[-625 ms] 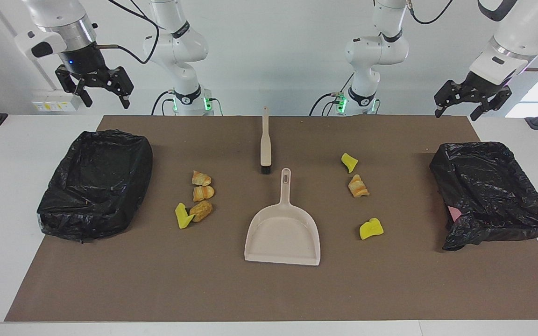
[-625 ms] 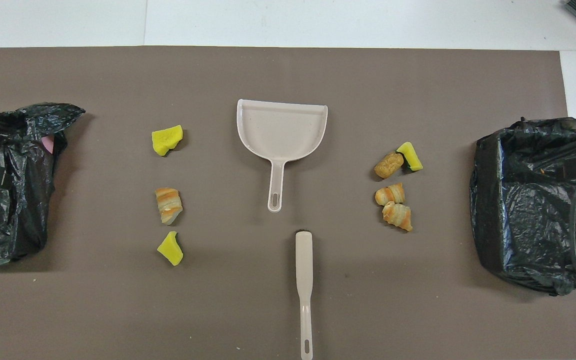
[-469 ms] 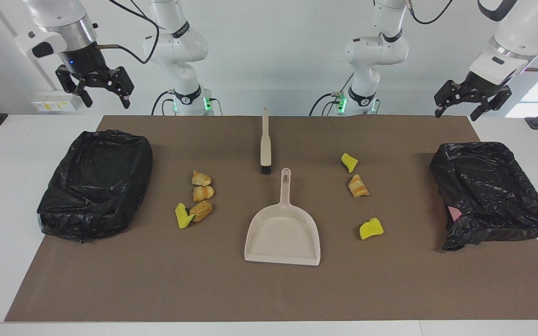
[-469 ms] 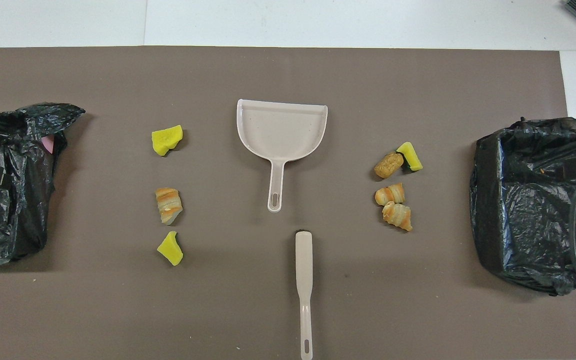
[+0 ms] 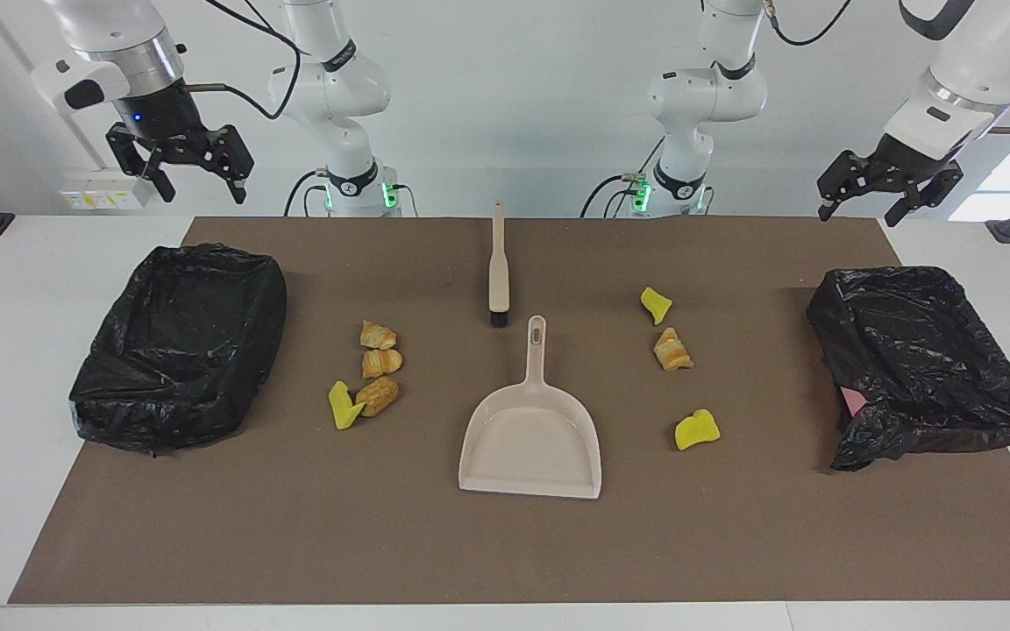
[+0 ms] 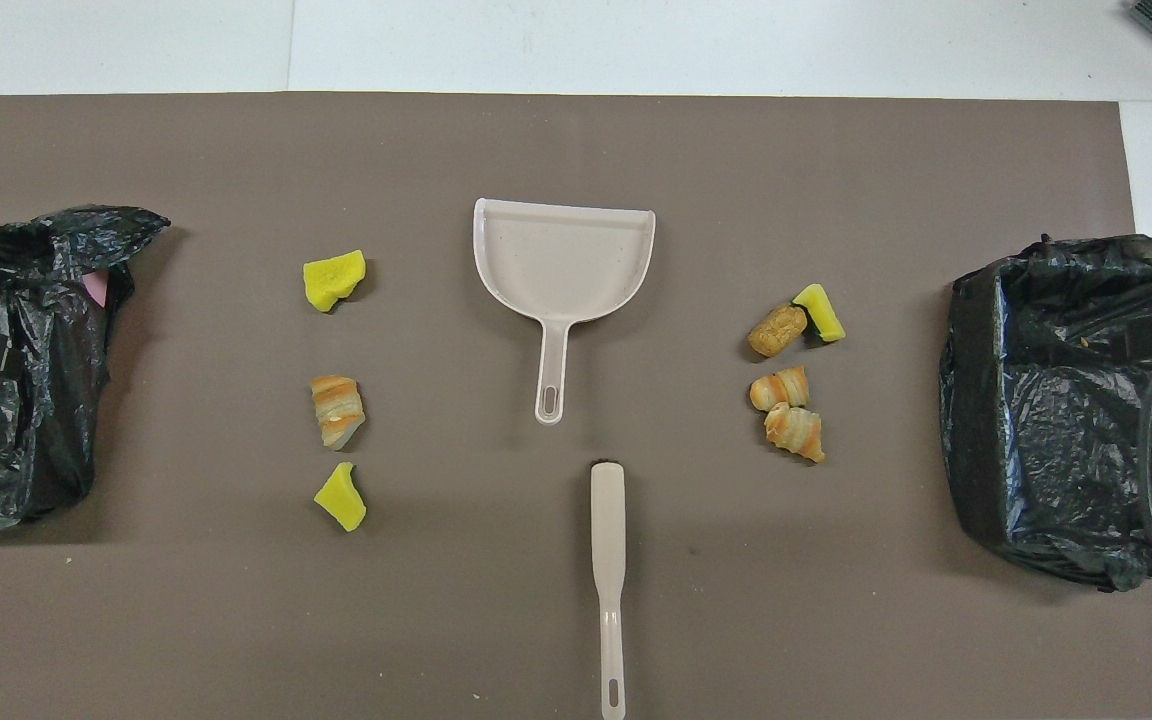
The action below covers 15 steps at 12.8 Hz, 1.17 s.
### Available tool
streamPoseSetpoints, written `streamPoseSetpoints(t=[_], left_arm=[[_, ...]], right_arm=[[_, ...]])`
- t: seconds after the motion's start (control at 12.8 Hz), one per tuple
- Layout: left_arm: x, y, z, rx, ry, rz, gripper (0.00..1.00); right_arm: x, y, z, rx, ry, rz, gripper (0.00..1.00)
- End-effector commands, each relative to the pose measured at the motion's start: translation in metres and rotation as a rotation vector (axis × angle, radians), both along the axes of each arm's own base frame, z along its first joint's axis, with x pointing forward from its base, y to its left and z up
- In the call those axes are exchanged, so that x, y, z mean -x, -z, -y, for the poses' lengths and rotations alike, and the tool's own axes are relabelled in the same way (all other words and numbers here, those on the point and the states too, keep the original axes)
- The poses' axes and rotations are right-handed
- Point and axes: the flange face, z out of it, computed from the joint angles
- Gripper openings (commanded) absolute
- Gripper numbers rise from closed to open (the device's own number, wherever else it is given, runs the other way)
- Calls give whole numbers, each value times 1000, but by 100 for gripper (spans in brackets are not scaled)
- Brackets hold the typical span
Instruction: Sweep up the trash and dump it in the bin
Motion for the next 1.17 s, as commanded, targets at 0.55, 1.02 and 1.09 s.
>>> streamPoseSetpoints(t=[0.55,1.02,1.09], left_arm=[[17,33,30,89,42,-40,100],[21,90,130,97,171,11,100],[27,97,152,97,185,16,100]], right_arm=[[11,3,4,2,-24,-10,100],[12,4,5,0,-22,-13,100],[12,4,5,0,-22,-13,100]])
